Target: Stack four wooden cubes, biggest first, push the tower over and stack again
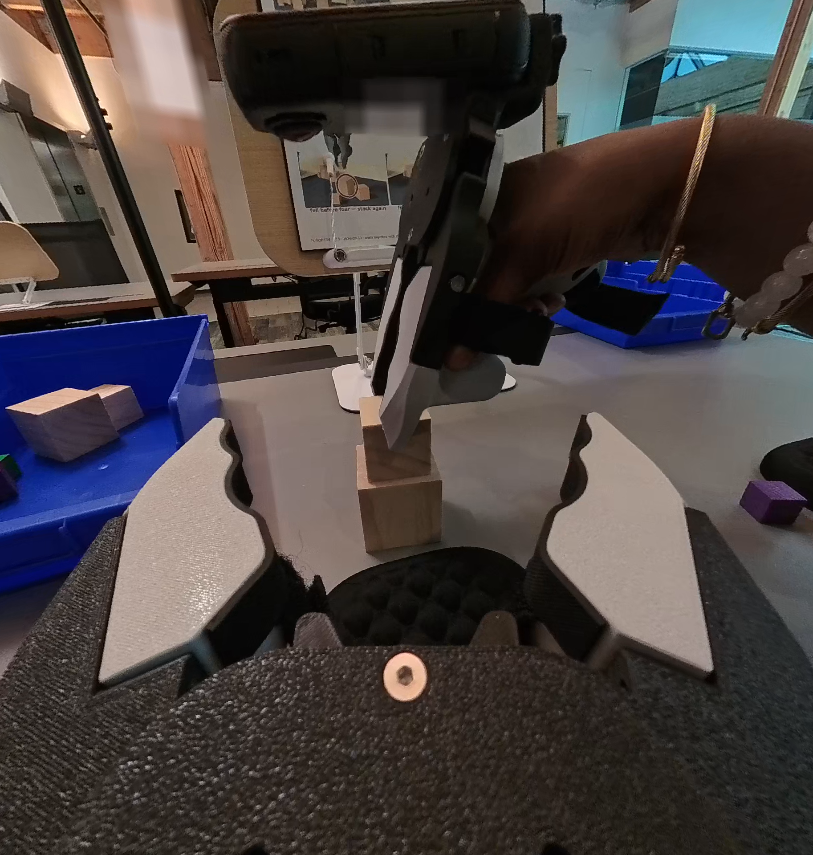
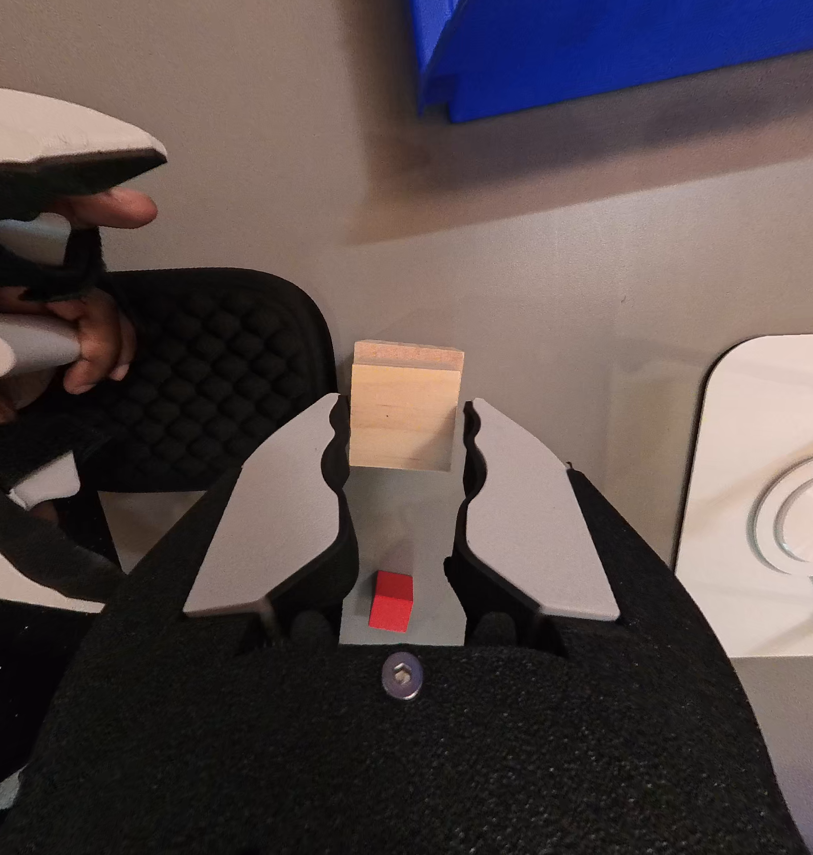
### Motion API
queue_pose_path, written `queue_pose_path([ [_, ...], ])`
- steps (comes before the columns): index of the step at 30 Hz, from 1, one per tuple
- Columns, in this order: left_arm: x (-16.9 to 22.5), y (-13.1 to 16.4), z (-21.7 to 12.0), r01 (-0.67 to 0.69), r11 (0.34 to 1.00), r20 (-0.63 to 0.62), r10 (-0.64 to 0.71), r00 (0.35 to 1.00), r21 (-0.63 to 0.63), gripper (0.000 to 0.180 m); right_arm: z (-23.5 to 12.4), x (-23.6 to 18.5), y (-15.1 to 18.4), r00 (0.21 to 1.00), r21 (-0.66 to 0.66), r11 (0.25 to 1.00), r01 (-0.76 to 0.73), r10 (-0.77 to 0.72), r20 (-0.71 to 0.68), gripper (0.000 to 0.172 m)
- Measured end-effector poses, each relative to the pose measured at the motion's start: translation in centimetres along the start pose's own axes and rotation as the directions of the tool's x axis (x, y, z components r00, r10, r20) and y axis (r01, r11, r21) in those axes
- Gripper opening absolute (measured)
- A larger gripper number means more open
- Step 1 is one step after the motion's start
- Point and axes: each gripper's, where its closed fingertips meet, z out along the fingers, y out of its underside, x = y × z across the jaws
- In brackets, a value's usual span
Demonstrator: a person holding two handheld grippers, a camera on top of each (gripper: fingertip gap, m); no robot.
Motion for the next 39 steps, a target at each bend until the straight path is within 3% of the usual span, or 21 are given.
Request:
queue_pose_path([
  [3,0.0,0.0,0.0,-0.001,1.000,0.000,0.001,1.000,-0.001,0.132,-0.2,0.1,-0.1,1.000,0.011,1.000,-0.004,0.004,-0.002,0.048],
  [9,0.0,0.0,0.0,-0.001,1.000,0.004,0.001,1.000,0.001,0.132,-2.3,0.0,0.8,1.000,0.065,0.998,0.001,0.001,-0.020,0.067],
  [13,-0.1,0.0,0.0,0.002,1.000,0.006,-0.002,1.000,-0.001,0.132,-4.1,0.5,5.4,0.998,0.039,0.999,-0.019,0.021,-0.052,0.076],
  [17,0.0,0.1,0.0,-0.004,1.000,0.006,0.004,1.000,-0.005,0.132,-3.6,0.1,11.3,0.995,0.013,0.996,-0.085,0.086,-0.051,0.065],
  [22,-0.1,0.0,0.0,0.004,1.000,0.003,-0.004,1.000,-0.001,0.131,-0.8,-0.7,15.1,0.990,0.024,0.991,-0.132,0.133,-0.049,0.055],
  [35,-0.1,0.0,0.0,0.003,1.000,0.007,-0.003,1.000,-0.001,0.131,0.9,-0.9,15.6,0.982,0.005,0.985,-0.174,0.174,-0.068,0.027],
  [39,-0.1,0.1,0.0,0.002,1.000,0.007,-0.002,1.000,-0.005,0.131,-1.5,-0.8,11.9,0.976,0.077,0.978,-0.193,0.199,-0.092,0.026],
])
